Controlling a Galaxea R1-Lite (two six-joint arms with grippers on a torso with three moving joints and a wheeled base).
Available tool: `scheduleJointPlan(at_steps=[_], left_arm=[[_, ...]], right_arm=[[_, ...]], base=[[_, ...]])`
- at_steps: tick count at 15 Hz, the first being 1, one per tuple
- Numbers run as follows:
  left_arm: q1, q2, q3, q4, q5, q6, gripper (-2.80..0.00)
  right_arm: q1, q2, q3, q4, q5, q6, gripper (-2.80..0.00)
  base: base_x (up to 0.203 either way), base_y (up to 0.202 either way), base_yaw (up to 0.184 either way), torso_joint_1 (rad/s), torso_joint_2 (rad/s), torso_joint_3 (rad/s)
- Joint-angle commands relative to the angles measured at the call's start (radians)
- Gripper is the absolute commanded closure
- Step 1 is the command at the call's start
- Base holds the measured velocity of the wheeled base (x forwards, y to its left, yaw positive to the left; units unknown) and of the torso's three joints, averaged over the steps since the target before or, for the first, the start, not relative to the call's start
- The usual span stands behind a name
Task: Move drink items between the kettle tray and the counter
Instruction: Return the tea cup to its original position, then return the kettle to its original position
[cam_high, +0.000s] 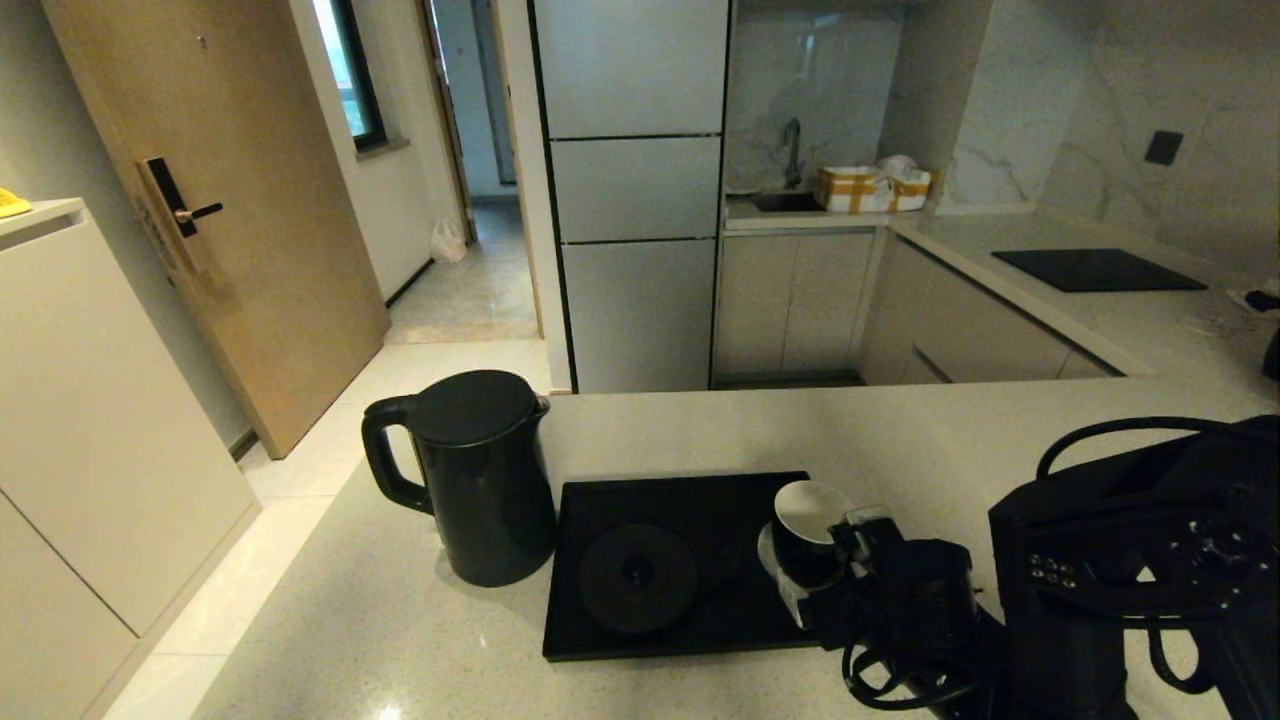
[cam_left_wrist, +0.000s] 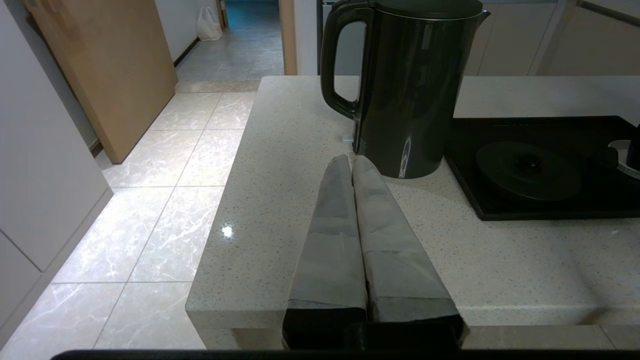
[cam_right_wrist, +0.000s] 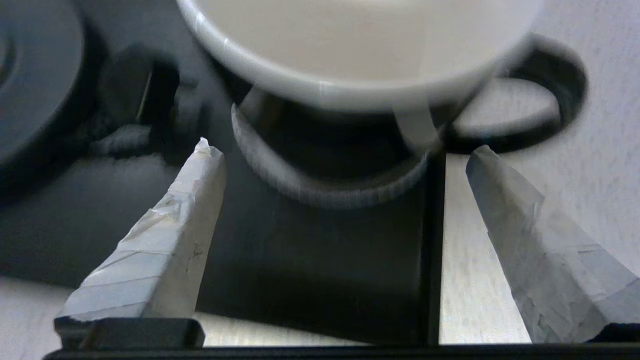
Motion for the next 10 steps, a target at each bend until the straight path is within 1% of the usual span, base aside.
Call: scheduleJointPlan(at_steps=[1, 4, 5, 6, 10], left_arm=[[0.003, 0.001, 0.000, -0.001, 0.000, -0.001, 0.00], [0.001, 0.001, 0.000, -0.001, 0.000, -0.001, 0.00], [0.001, 0.001, 0.000, -0.001, 0.000, -0.001, 0.00], [0.001, 0.001, 0.000, -0.001, 0.000, -0.001, 0.00], [0.001, 0.001, 0.000, -0.001, 0.000, -0.001, 0.00]], right_arm=[[0.000, -0.034, 0.041, -0.010, 0.015, 0.007, -2.80], [0.000, -0.143, 0.113, -0.005, 0.047, 0.021, -2.80], [0.000, -0.181, 0.131, -0.004, 0.046, 0.019, -2.80], [0.000, -0.209, 0.146, -0.002, 0.044, 0.017, 0.00], [-0.003, -0.310, 0.200, 0.003, 0.006, 0.013, 0.00]], base=[[0.000, 0.000, 0.000, 0.000, 0.00, 0.000], [0.000, 0.000, 0.000, 0.000, 0.00, 0.000], [0.000, 0.000, 0.000, 0.000, 0.00, 0.000], [0.000, 0.000, 0.000, 0.000, 0.00, 0.000], [0.000, 0.000, 0.000, 0.000, 0.00, 0.000]])
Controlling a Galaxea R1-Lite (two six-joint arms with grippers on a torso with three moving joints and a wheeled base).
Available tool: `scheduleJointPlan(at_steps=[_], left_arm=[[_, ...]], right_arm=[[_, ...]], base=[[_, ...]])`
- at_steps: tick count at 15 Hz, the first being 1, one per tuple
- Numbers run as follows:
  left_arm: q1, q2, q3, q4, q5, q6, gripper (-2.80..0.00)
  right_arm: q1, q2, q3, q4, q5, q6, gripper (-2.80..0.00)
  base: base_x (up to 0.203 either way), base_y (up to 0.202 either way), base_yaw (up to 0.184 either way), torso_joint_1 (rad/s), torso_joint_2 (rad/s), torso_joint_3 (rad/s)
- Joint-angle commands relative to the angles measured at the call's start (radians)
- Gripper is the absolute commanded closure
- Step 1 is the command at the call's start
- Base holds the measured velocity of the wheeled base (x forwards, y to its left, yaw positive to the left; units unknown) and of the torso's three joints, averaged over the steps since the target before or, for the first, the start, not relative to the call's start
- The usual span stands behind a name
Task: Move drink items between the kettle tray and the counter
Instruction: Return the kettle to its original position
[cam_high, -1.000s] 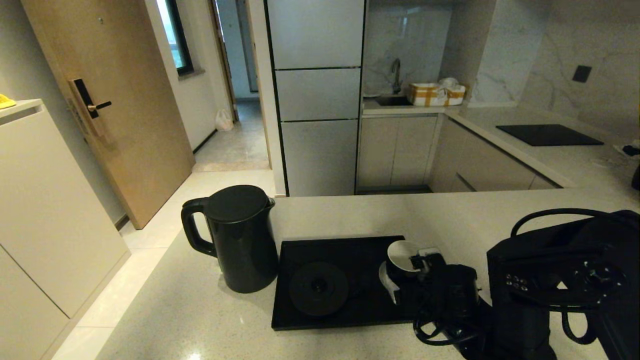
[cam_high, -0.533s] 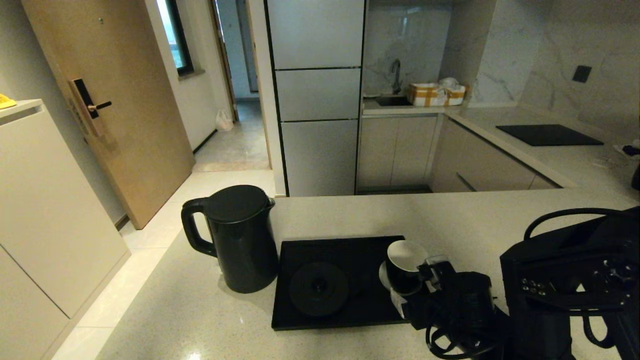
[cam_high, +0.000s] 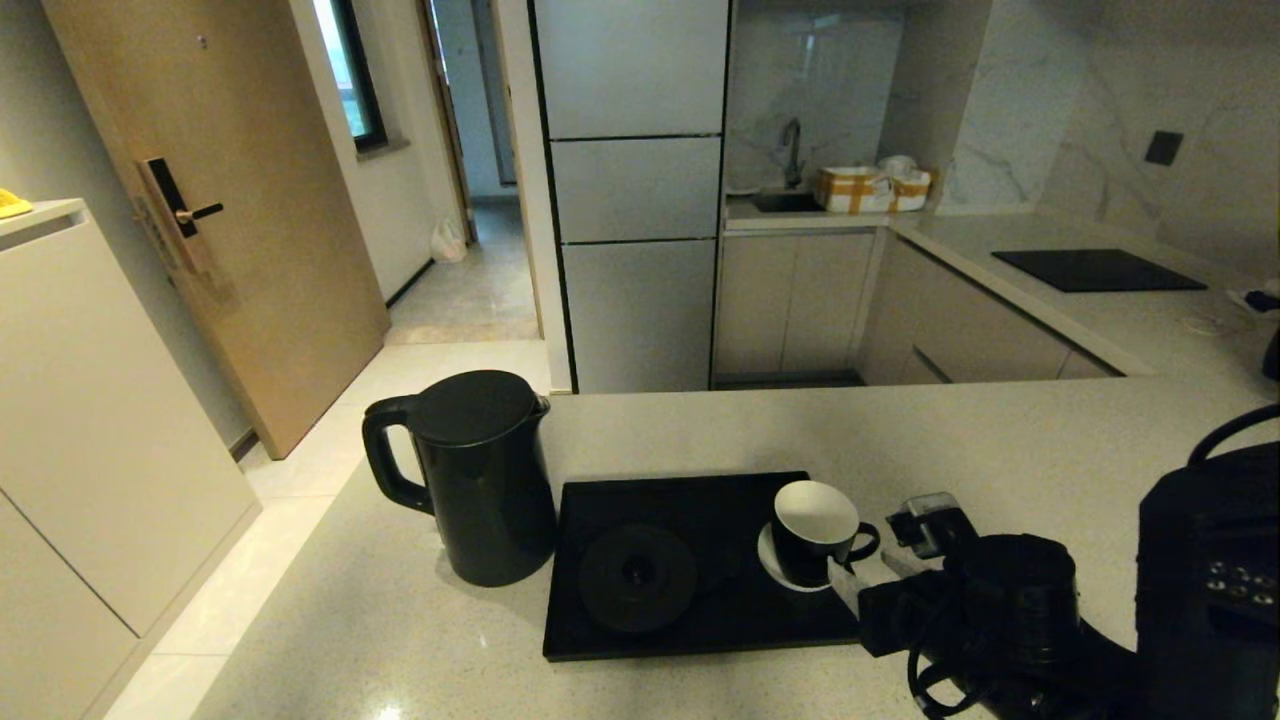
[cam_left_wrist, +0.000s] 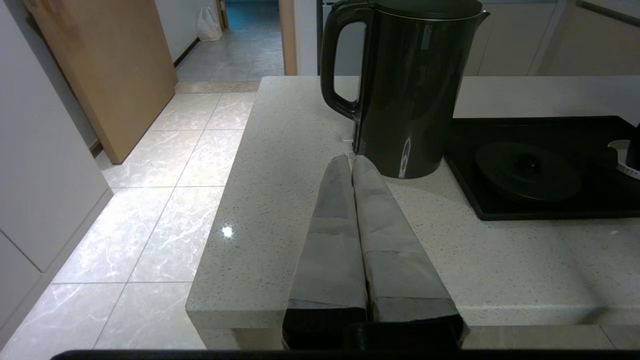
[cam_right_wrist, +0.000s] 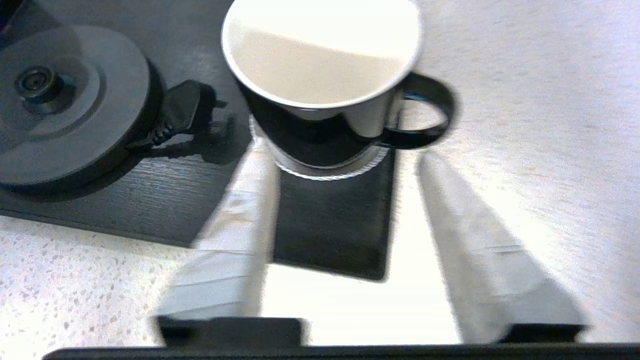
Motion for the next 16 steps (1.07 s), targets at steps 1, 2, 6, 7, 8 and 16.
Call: scheduleJointPlan(at_steps=[1, 2, 6, 7, 8, 16], left_arm=[[0.000, 0.001, 0.000, 0.000, 0.000, 0.000, 0.00], [0.000, 0.001, 0.000, 0.000, 0.000, 0.000, 0.00], [0.000, 0.001, 0.000, 0.000, 0.000, 0.000, 0.00], [0.000, 0.001, 0.000, 0.000, 0.000, 0.000, 0.00], [0.000, 0.001, 0.000, 0.000, 0.000, 0.000, 0.00], [0.000, 0.001, 0.000, 0.000, 0.000, 0.000, 0.00]], right_arm=[[-0.003, -0.129, 0.048, -0.007, -0.036, -0.010, 0.00], [-0.010, -0.192, 0.061, -0.001, -0.073, -0.028, 0.00], [-0.053, -0.469, 0.071, 0.117, -0.244, -0.130, 0.00], [-0.064, -0.600, 0.059, 0.197, -0.272, -0.154, 0.00], [-0.075, -0.740, 0.035, 0.303, -0.299, -0.171, 0.00], [-0.465, -1.749, -0.443, 1.503, -0.471, -0.343, 0.00]], base=[[0.000, 0.000, 0.000, 0.000, 0.00, 0.000], [0.000, 0.000, 0.000, 0.000, 0.00, 0.000], [0.000, 0.000, 0.000, 0.000, 0.00, 0.000], [0.000, 0.000, 0.000, 0.000, 0.00, 0.000], [0.000, 0.000, 0.000, 0.000, 0.00, 0.000], [0.000, 0.000, 0.000, 0.000, 0.00, 0.000]])
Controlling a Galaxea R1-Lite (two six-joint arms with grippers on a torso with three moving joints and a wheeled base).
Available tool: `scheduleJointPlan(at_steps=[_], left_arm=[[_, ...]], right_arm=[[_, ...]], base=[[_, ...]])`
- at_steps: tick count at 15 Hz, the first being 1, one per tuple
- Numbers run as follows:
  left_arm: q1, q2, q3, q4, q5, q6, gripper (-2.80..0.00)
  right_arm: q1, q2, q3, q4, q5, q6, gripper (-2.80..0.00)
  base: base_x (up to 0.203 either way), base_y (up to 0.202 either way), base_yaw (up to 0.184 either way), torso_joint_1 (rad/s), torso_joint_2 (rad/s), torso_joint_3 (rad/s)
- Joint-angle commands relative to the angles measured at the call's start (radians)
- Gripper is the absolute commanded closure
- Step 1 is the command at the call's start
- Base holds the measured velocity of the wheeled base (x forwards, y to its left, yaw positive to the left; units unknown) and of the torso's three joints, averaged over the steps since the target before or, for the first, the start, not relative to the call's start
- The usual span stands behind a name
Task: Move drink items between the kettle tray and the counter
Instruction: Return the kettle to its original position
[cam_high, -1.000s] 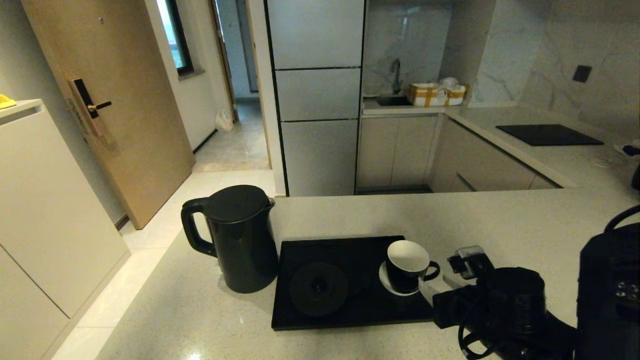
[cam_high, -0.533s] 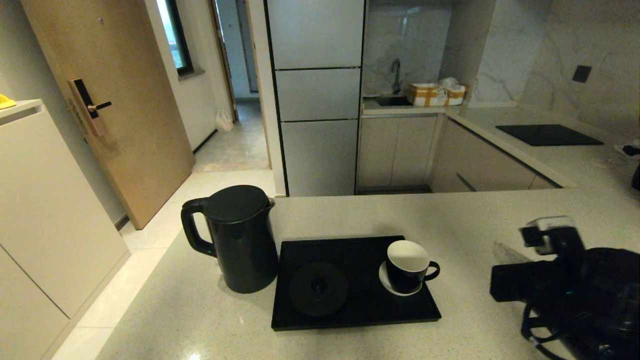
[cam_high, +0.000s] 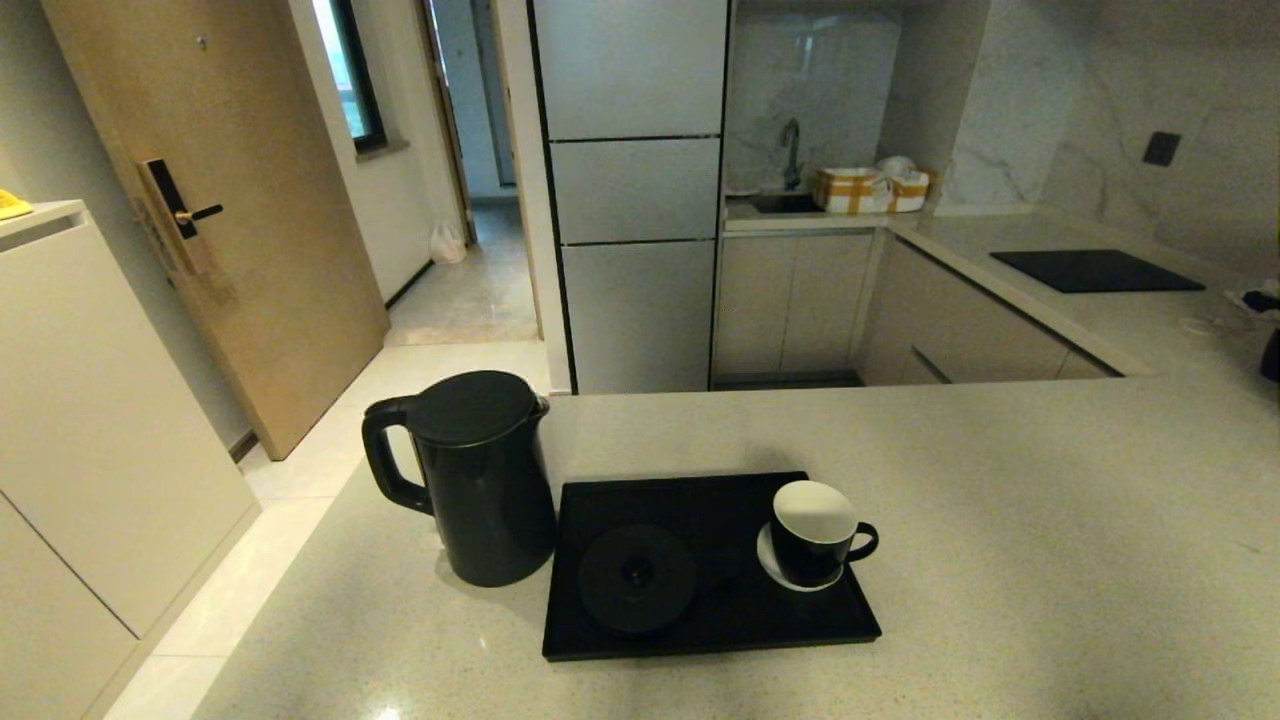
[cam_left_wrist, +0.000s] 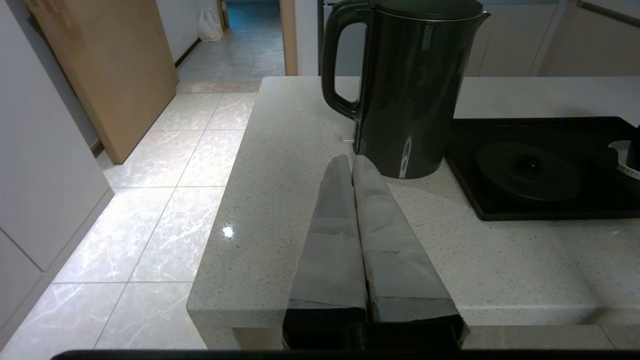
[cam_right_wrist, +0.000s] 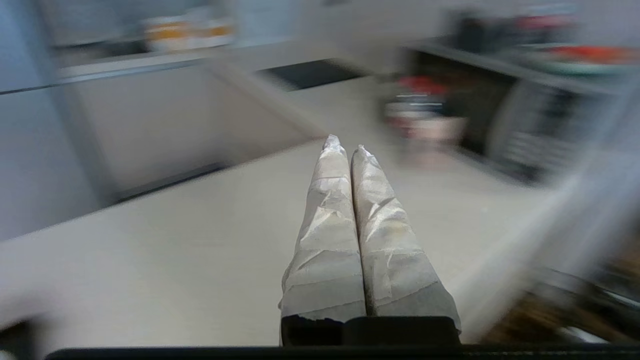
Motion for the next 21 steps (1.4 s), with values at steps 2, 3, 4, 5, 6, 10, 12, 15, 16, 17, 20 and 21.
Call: scheduleJointPlan(at_steps=[2, 3, 4, 5, 6, 10, 12, 15, 16, 17, 20, 21], left_arm=[[0.001, 0.001, 0.000, -0.001, 0.000, -0.001, 0.00], [0.001, 0.001, 0.000, -0.001, 0.000, -0.001, 0.00], [0.001, 0.001, 0.000, -0.001, 0.000, -0.001, 0.00], [0.001, 0.001, 0.000, -0.001, 0.000, -0.001, 0.00], [0.001, 0.001, 0.000, -0.001, 0.000, -0.001, 0.00], [0.001, 0.001, 0.000, -0.001, 0.000, -0.001, 0.00], [0.001, 0.001, 0.000, -0.001, 0.000, -0.001, 0.00], [0.001, 0.001, 0.000, -0.001, 0.000, -0.001, 0.00], [0.001, 0.001, 0.000, -0.001, 0.000, -0.001, 0.00], [0.001, 0.001, 0.000, -0.001, 0.000, -0.001, 0.00], [0.001, 0.001, 0.000, -0.001, 0.000, -0.001, 0.00], [0.001, 0.001, 0.000, -0.001, 0.000, -0.001, 0.00]], right_arm=[[-0.104, -0.483, -0.092, 0.484, 0.029, -0.034, 0.00], [-0.117, -0.578, -0.100, 0.566, 0.108, -0.033, 0.00], [-0.126, -0.636, -0.098, 0.612, 0.185, -0.008, 0.00], [-0.132, -0.662, -0.073, 0.609, 0.291, 0.032, 0.00], [-0.136, -0.663, -0.002, 0.577, 0.414, 0.068, 0.00], [-0.143, -0.659, 0.407, 0.253, 0.690, 0.151, 0.00], [-0.144, -0.658, 0.567, 0.101, 0.812, 0.152, 0.00], [-0.145, -0.658, 0.574, 0.199, 0.780, 0.210, 0.00], [-0.145, -0.658, 0.582, 0.212, 0.754, 0.171, 0.00], [-0.144, -0.658, 0.585, 0.227, 0.748, 0.144, 0.00], [-0.145, -0.658, 0.584, 0.242, 0.749, 0.156, 0.00], [-0.145, -0.658, 0.584, 0.239, 0.746, 0.178, 0.00]], base=[[0.000, 0.000, 0.000, 0.000, 0.00, 0.000], [0.000, 0.000, 0.000, 0.000, 0.00, 0.000], [0.000, 0.000, 0.000, 0.000, 0.00, 0.000], [0.000, 0.000, 0.000, 0.000, 0.00, 0.000], [0.000, 0.000, 0.000, 0.000, 0.00, 0.000], [0.000, 0.000, 0.000, 0.000, 0.00, 0.000], [0.000, 0.000, 0.000, 0.000, 0.00, 0.000], [0.000, 0.000, 0.000, 0.000, 0.00, 0.000], [0.000, 0.000, 0.000, 0.000, 0.00, 0.000], [0.000, 0.000, 0.000, 0.000, 0.00, 0.000], [0.000, 0.000, 0.000, 0.000, 0.00, 0.000], [0.000, 0.000, 0.000, 0.000, 0.00, 0.000]])
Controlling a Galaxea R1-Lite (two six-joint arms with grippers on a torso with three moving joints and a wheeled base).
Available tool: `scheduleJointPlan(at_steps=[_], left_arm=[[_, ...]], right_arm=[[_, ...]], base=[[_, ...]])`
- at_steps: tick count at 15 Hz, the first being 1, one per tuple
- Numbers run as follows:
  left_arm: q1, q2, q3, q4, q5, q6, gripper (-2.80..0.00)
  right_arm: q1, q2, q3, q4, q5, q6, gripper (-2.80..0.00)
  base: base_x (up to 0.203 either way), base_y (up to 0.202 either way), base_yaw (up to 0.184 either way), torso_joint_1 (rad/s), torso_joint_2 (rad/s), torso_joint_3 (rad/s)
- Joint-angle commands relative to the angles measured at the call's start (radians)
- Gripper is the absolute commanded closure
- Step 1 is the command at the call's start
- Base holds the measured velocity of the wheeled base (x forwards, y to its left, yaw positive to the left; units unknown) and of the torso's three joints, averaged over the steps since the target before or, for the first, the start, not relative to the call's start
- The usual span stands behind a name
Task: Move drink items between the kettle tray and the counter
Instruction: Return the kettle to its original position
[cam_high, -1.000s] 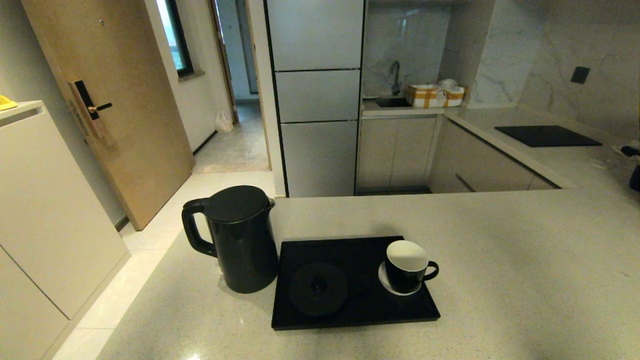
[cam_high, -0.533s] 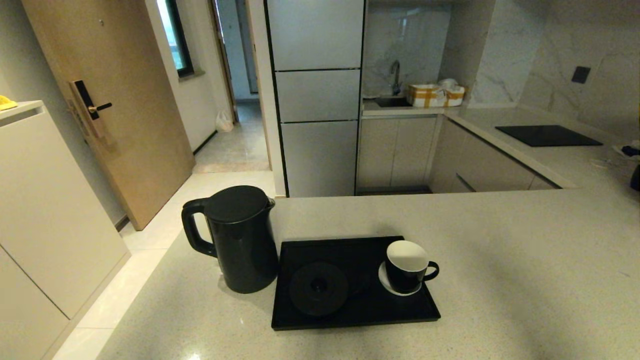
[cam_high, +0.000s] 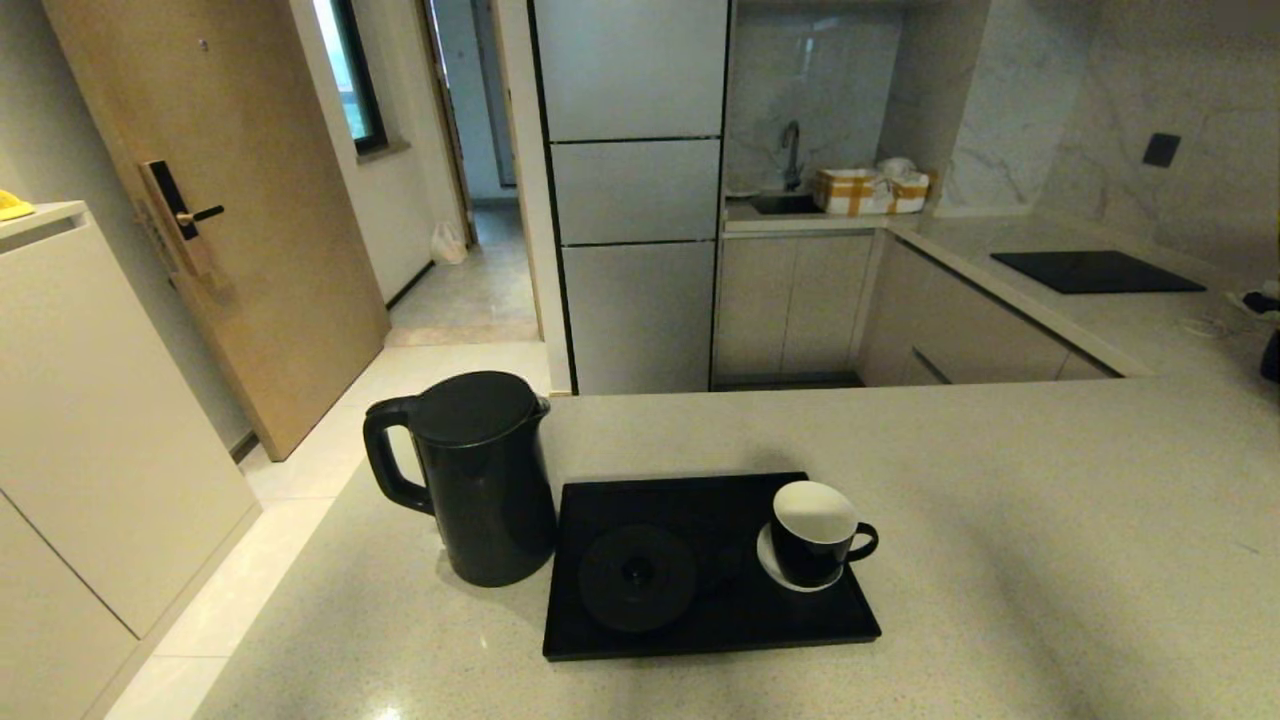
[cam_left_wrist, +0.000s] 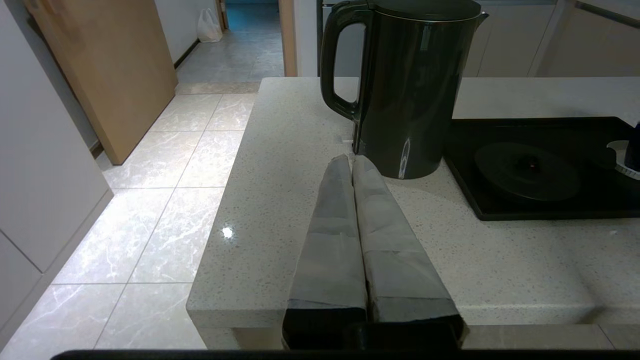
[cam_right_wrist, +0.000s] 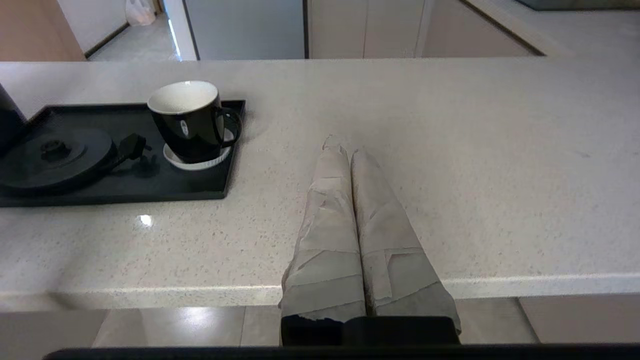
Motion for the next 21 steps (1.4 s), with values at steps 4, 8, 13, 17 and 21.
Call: scheduleJointPlan(at_steps=[4, 8, 13, 17, 21], left_arm=[[0.001, 0.001, 0.000, -0.001, 0.000, -0.001, 0.00], [0.001, 0.001, 0.000, -0.002, 0.000, 0.001, 0.00], [0.002, 0.108, -0.241, 0.071, 0.051, 0.070, 0.00], [0.002, 0.507, -0.471, 0.206, 0.118, 0.073, 0.00], [0.003, 0.973, -0.389, -0.055, 0.140, 0.078, 0.00]], right_arm=[[0.000, 0.002, 0.000, -0.005, -0.003, 0.031, 0.00], [0.000, 0.002, 0.000, -0.005, -0.003, 0.031, 0.00], [0.000, 0.002, 0.000, -0.005, -0.003, 0.031, 0.00], [0.000, 0.002, 0.000, -0.005, -0.003, 0.031, 0.00], [0.000, 0.002, 0.000, -0.005, -0.003, 0.031, 0.00]], base=[[0.000, 0.000, 0.000, 0.000, 0.00, 0.000], [0.000, 0.000, 0.000, 0.000, 0.00, 0.000], [0.000, 0.000, 0.000, 0.000, 0.00, 0.000], [0.000, 0.000, 0.000, 0.000, 0.00, 0.000], [0.000, 0.000, 0.000, 0.000, 0.00, 0.000]])
